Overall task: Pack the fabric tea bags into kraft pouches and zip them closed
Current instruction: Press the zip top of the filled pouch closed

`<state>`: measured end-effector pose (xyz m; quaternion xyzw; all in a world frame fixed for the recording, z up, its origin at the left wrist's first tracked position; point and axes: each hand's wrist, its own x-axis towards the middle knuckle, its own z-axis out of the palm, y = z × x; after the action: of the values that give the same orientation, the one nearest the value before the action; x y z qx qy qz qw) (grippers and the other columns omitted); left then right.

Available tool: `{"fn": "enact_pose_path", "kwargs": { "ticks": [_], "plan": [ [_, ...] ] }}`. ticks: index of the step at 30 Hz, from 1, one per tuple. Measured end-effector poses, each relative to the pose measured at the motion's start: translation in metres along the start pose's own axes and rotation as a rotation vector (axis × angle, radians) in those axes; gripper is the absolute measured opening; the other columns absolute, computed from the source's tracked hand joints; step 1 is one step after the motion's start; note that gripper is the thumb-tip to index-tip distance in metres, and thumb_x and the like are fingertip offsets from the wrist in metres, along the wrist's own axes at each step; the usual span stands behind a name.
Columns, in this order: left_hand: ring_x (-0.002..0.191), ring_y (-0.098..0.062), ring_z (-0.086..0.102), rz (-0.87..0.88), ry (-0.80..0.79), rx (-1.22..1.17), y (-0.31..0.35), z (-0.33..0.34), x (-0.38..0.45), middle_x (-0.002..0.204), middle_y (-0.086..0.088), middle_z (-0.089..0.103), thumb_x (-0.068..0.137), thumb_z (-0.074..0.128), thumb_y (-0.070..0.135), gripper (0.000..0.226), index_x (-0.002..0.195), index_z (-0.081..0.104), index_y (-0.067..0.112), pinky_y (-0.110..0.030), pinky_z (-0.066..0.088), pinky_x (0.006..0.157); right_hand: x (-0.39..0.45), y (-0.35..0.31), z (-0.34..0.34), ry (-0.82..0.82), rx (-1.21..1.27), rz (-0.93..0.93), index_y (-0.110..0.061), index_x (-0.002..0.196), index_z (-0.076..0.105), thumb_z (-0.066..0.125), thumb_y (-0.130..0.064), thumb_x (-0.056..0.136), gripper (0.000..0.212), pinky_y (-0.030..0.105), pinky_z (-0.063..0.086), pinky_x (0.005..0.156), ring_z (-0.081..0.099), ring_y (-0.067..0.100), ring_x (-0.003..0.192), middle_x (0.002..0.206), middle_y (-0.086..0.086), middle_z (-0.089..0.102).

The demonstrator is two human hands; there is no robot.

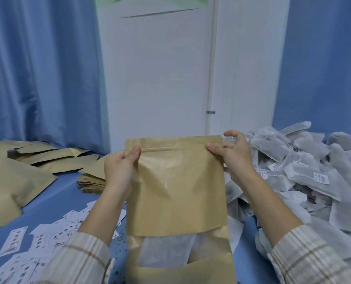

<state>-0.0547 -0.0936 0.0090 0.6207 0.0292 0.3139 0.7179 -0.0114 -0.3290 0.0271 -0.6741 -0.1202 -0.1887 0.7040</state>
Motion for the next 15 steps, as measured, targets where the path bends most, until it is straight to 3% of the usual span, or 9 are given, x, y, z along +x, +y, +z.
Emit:
{"fn": "enact_pose_path", "kwargs": {
  "ticks": [2,4,5,7,9,12,15],
  "plan": [
    [0.066,-0.022,0.033,0.068,0.026,0.103,-0.003,0.002,-0.001,0.064,-0.008,0.038,0.09,0.062,0.022,0.039,0.059,0.043,0.007,-0.031,0.026,0.064,0.005,0.0,0.007,0.023,-0.482,-0.157,-0.028,0.112,0.046,0.072,-0.023,0.077,0.045,0.039,0.048,0.087,0.06,0.012,0.092,0.092,-0.01,0.068],
    [0.066,-0.021,0.028,0.143,0.039,0.193,-0.003,0.007,-0.003,0.063,-0.007,0.031,0.089,0.062,0.024,0.045,0.057,0.039,0.003,-0.03,0.022,0.063,0.008,-0.006,0.027,0.124,-0.846,-0.543,-0.016,0.124,0.052,0.062,-0.023,0.084,0.042,0.038,0.039,0.098,0.053,0.024,0.111,0.117,0.001,0.06],
    [0.066,-0.02,0.028,0.174,0.034,0.209,-0.003,0.011,-0.004,0.064,-0.007,0.031,0.089,0.062,0.025,0.046,0.06,0.041,-0.003,-0.03,0.021,0.063,0.007,-0.012,0.043,0.142,-0.894,-0.762,-0.011,0.117,0.059,0.056,-0.022,0.087,0.032,0.037,0.04,0.096,0.055,0.028,0.108,0.114,0.006,0.063],
    [0.064,-0.018,0.027,0.224,0.009,0.207,0.0,0.018,-0.008,0.061,-0.004,0.03,0.088,0.063,0.027,0.046,0.06,0.041,-0.002,-0.031,0.02,0.06,0.003,-0.018,0.077,0.159,-0.967,-1.02,-0.013,0.081,0.071,0.05,-0.028,0.09,0.027,0.031,0.047,0.069,0.065,0.026,0.077,0.08,0.006,0.07],
    [0.059,-0.015,0.025,0.256,-0.01,0.186,0.002,0.02,-0.011,0.054,0.004,0.027,0.088,0.063,0.029,0.047,0.056,0.036,0.009,-0.03,0.018,0.055,-0.002,-0.023,0.102,0.286,-1.089,-1.055,-0.016,0.048,0.059,0.057,-0.037,0.084,0.042,0.02,0.034,0.041,0.055,0.023,0.041,0.043,0.003,0.055],
    [0.05,-0.008,0.023,0.3,0.004,0.245,0.003,0.015,-0.015,0.045,0.009,0.025,0.088,0.063,0.034,0.05,0.052,0.036,0.01,-0.023,0.017,0.047,-0.006,-0.032,0.117,0.463,-1.135,-1.018,-0.015,0.033,0.045,0.068,-0.038,0.071,0.05,0.013,0.021,0.035,0.036,0.022,0.023,0.026,0.002,0.036],
    [0.047,-0.008,0.025,0.31,0.031,0.306,0.004,0.011,-0.017,0.042,0.008,0.026,0.089,0.061,0.035,0.052,0.053,0.037,0.005,-0.023,0.019,0.045,-0.01,-0.034,0.122,0.427,-1.1,-0.982,-0.013,0.031,0.044,0.069,-0.035,0.069,0.05,0.012,0.021,0.036,0.036,0.022,0.023,0.025,0.003,0.035]
  ]
}}
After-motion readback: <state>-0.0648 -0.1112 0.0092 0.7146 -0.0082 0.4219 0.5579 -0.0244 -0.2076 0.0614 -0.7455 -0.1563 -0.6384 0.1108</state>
